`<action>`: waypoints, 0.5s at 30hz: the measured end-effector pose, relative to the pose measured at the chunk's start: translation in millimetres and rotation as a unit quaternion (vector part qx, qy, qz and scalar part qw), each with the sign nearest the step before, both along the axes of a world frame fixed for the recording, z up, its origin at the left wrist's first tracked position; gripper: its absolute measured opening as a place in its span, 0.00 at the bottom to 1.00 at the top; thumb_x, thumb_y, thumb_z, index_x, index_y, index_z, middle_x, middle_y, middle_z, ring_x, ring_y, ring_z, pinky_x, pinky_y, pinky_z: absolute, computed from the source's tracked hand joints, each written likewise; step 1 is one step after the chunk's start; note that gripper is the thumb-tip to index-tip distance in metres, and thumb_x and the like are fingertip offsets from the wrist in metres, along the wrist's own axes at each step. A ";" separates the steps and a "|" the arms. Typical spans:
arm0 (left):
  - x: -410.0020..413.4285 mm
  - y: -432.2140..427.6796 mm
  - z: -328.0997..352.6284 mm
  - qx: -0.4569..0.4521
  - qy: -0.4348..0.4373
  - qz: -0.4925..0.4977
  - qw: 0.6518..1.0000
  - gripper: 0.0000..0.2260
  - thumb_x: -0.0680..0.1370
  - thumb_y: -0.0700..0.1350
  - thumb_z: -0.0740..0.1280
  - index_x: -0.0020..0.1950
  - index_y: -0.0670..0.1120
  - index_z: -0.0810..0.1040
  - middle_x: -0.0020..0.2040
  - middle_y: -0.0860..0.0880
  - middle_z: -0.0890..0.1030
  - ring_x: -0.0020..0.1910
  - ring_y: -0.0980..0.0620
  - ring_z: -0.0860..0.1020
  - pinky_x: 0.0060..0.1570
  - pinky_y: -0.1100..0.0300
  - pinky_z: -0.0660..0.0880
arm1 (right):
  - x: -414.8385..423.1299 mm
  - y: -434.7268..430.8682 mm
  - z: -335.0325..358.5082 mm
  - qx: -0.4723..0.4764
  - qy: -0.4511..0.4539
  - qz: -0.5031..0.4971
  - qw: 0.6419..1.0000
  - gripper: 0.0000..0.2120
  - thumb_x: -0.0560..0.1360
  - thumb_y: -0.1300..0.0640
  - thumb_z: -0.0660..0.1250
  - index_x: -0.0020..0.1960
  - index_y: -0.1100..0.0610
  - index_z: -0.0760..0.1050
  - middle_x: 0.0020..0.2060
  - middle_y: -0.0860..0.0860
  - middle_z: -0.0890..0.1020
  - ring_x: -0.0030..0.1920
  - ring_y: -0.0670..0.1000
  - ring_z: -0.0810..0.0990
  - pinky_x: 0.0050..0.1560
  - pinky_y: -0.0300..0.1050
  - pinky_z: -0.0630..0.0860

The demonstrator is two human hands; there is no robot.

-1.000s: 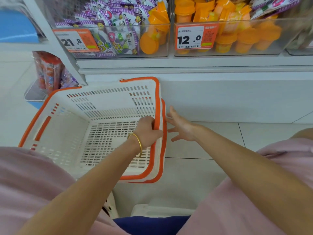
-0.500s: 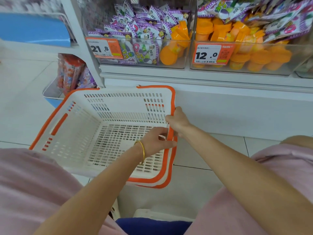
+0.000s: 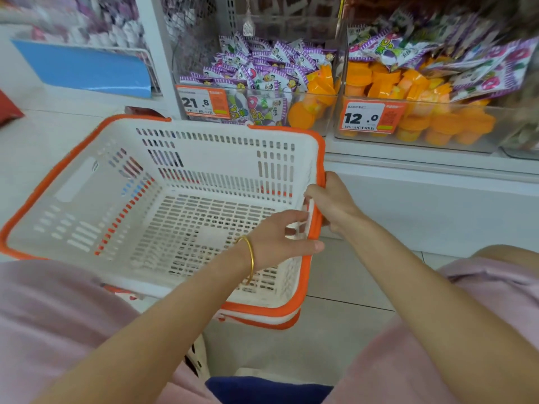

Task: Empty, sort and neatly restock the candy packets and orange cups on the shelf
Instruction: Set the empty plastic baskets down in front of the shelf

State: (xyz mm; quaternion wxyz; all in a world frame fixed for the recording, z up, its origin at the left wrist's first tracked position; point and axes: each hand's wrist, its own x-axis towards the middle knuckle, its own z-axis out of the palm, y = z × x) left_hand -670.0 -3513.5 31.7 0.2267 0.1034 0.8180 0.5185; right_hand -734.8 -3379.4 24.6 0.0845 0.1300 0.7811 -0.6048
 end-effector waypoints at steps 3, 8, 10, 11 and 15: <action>3.8 14.5 13.8 0.020 0.018 -0.023 0.999 0.16 0.72 0.51 0.73 0.59 0.56 0.76 0.62 0.56 0.73 0.61 0.56 0.73 0.62 0.60 0.71 | 3.6 16.5 16.9 0.007 0.005 -0.003 1.000 0.16 0.72 0.64 0.59 0.59 0.59 0.70 0.47 0.57 0.79 0.39 0.53 0.80 0.29 0.43 0.76; 10.9 44.6 37.6 0.026 0.031 -0.069 0.997 0.08 0.75 0.49 0.70 0.53 0.56 0.77 0.55 0.58 0.76 0.55 0.59 0.75 0.56 0.67 0.71 | 20.5 52.2 41.4 -0.006 -0.011 -0.023 1.000 0.10 0.73 0.66 0.59 0.53 0.60 0.71 0.43 0.59 0.78 0.36 0.55 0.79 0.29 0.44 0.76; 14.1 56.2 46.4 0.018 0.040 -0.096 0.994 0.05 0.75 0.49 0.70 0.48 0.57 0.76 0.50 0.59 0.75 0.49 0.62 0.75 0.54 0.68 0.71 | 26.5 65.4 49.1 -0.014 -0.011 -0.032 0.999 0.13 0.71 0.66 0.60 0.55 0.61 0.73 0.47 0.62 0.81 0.44 0.61 0.82 0.39 0.56 0.82; 15.7 62.3 50.7 0.006 0.045 -0.105 0.993 0.04 0.75 0.50 0.70 0.45 0.56 0.75 0.49 0.56 0.75 0.48 0.61 0.75 0.54 0.66 0.71 | 29.2 71.2 53.3 -0.019 -0.009 -0.037 0.999 0.14 0.71 0.67 0.60 0.56 0.61 0.73 0.50 0.64 0.81 0.48 0.63 0.82 0.44 0.61 0.81; 17.9 85.6 70.2 -0.011 0.083 -0.135 0.987 0.15 0.73 0.54 0.69 0.52 0.45 0.78 0.53 0.48 0.78 0.53 0.48 0.78 0.59 0.48 0.74 | 39.1 93.8 76.6 -0.023 0.006 -0.060 0.998 0.16 0.72 0.67 0.60 0.59 0.62 0.73 0.52 0.65 0.80 0.50 0.64 0.81 0.48 0.62 0.79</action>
